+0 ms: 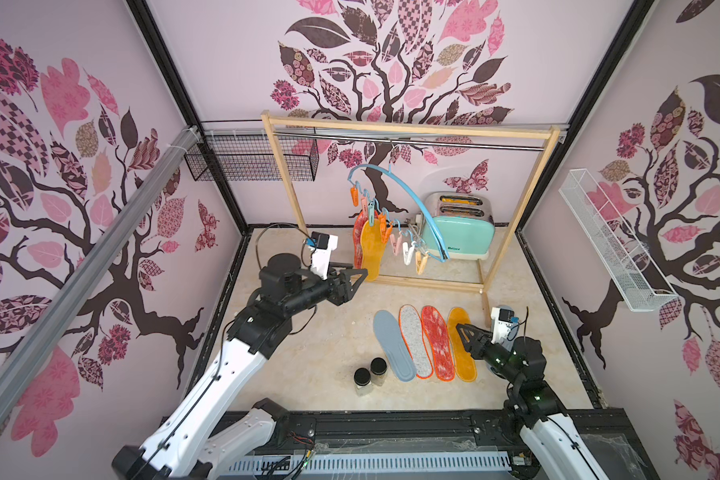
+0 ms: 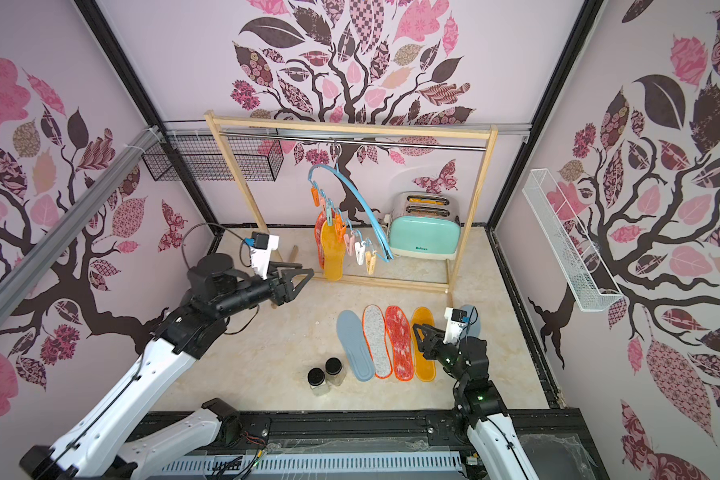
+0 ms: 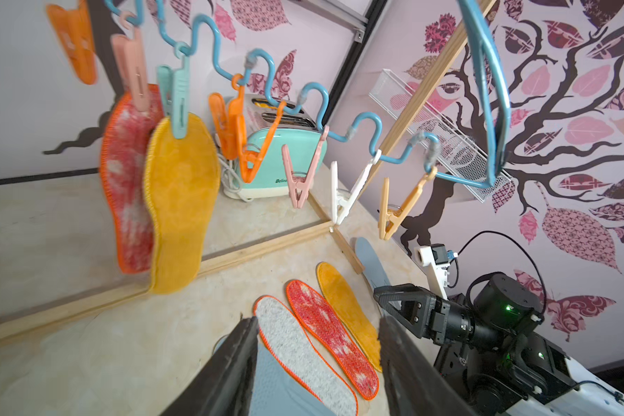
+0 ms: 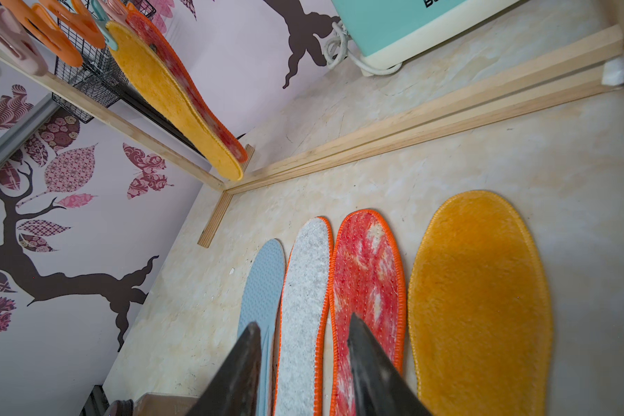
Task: Take the shoe insoles off the hanger
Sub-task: Remove the insole from the hanger.
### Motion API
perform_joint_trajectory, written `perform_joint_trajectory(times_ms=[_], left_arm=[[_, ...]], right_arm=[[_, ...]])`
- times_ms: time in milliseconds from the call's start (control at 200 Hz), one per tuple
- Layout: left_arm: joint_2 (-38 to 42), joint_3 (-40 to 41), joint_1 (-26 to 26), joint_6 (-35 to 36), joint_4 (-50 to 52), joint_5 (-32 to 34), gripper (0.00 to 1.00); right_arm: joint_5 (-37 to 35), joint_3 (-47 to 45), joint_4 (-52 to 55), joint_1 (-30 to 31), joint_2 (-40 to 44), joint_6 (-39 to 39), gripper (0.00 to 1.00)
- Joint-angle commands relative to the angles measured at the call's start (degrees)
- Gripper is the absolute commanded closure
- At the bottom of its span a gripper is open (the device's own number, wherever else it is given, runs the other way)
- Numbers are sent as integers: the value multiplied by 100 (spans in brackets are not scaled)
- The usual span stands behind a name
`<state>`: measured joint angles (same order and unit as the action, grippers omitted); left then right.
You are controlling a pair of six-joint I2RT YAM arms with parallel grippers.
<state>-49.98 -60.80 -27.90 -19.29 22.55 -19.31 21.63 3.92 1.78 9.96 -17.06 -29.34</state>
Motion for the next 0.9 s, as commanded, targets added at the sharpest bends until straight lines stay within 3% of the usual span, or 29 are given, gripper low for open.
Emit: perform_joint_trajectory(times_ms=[0,225,360,660,895], left_arm=[[888,148,5,157,1270,888,39],[2511,877,5,414,2467,1682,38],[3107,1405,4,556,2330,1826,34],[3239,1551,85,654,2264,1383,33],[3426,1606,86,628,2228,1410,32]], right_arm=[[-68,205,-71,43,-27,33,57],[-36,196,-64,42,-8,18,57],[-36,179,-92,51,-34,14,57],[-45,178,-110,58,-73,14,57],[-36,170,-134,59,-83,14,57]])
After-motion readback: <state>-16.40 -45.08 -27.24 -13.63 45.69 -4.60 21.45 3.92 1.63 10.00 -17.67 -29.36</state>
